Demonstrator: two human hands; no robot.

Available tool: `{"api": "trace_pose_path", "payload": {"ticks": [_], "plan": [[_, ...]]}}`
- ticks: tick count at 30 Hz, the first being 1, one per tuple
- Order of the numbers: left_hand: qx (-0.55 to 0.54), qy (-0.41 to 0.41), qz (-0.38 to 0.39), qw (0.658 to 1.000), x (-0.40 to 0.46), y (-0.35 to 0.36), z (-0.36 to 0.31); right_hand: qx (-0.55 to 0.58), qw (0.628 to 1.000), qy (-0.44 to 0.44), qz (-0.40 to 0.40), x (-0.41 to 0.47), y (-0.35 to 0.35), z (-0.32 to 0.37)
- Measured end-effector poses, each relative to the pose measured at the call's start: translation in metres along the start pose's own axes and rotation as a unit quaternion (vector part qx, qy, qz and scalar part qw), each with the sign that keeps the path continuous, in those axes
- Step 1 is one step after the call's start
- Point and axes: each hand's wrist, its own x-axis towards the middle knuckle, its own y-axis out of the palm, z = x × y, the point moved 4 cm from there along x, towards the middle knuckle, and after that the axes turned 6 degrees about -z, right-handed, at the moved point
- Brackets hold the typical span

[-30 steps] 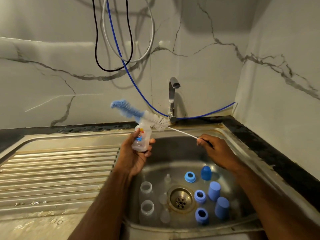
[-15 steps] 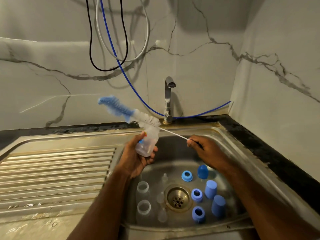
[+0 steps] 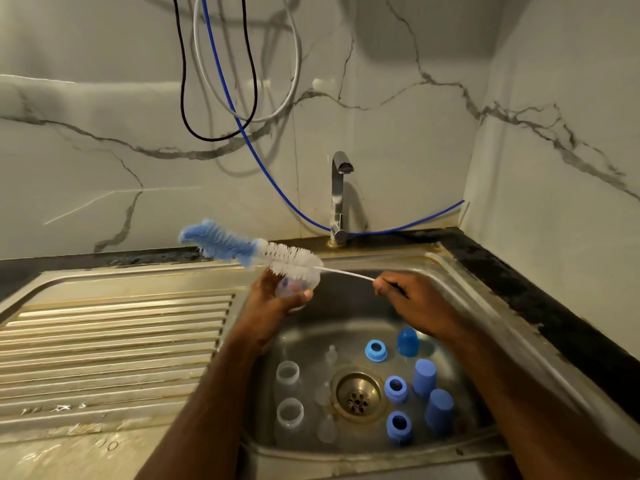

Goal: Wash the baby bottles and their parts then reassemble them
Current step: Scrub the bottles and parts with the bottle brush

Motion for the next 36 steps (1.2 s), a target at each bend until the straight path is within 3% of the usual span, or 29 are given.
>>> {"api": "trace_pose_path", "payload": {"ticks": [6,12,16,21,28,32,36], "plan": [[-0.004,0.007,-0.071,0.997,0.007,-0.027,0.001,-0.014,0.999,0.032,-0.017,-0.004,-0.019,-0.021],[0.050,0.035,0.015,0.998,0.004,-0.003,0.006,-0.014,1.000,0.016,0.016,0.002,0.017,-0.005],[-0.096,-0.051,-0.007,0.994,0.007,-0.003,0.005,-0.015,0.999,0.034,-0.037,0.002,-0.003,-0.018],[-0.253,-0.164,-0.001,0.953,0.009,0.005,0.006,-0.010,0.998,0.044,-0.044,0.000,-0.009,-0.019],[-0.361,-0.165,-0.065,0.915,0.009,-0.005,0.007,-0.026,1.000,-0.003,-0.005,0.001,0.001,-0.003],[-0.383,-0.166,-0.037,0.908,0.008,-0.002,0.000,-0.018,0.998,0.038,-0.040,0.002,-0.006,-0.017],[-0.395,-0.158,-0.004,0.905,0.003,0.013,-0.002,0.004,1.000,0.021,-0.018,0.004,0.008,-0.012]]}}
